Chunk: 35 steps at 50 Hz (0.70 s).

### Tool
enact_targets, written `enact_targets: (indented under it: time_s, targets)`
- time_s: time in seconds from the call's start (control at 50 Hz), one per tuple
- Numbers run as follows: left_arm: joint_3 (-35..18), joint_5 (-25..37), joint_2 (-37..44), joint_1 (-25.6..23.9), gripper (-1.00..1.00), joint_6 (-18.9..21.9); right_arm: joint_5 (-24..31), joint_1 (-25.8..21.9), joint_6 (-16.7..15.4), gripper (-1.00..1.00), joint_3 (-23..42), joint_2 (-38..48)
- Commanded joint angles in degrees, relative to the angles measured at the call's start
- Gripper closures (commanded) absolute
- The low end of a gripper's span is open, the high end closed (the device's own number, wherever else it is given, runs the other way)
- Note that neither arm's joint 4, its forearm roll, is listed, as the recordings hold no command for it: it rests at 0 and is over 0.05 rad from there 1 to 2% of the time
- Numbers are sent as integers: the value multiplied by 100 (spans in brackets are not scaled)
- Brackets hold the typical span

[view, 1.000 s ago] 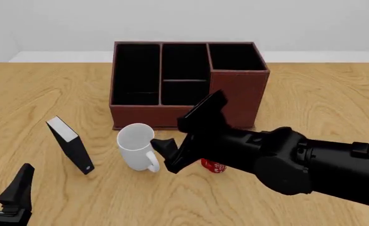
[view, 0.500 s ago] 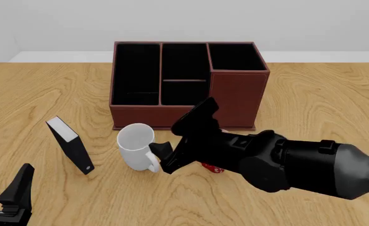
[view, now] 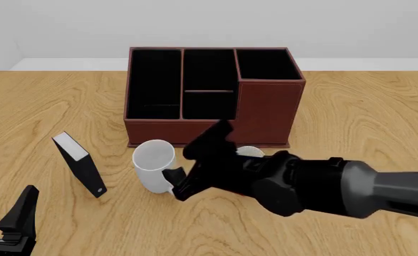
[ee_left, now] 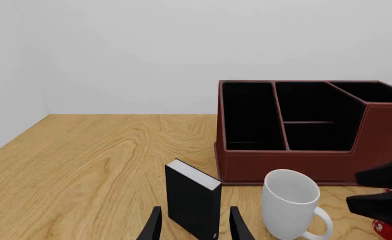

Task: Pick up the white mug and place it to the right of the caddy.

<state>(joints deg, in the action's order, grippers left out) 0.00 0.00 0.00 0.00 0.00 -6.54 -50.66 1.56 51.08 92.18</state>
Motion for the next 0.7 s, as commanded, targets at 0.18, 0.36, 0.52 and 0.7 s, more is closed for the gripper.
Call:
enact_targets:
  time_s: [0.18,0.36,0.52,0.7]
  targets:
    - [0,0,0,0,-100,0,2,-2,55,-100,263,478]
    - [0,0,0,0,-100,0,-136,24,100,-100,236,714]
    - [0,0,0,0,-100,0,-183,23,110,-100,262,866]
    - [0,0,0,0,-100,0,-223,-3,138,-100,311,1028]
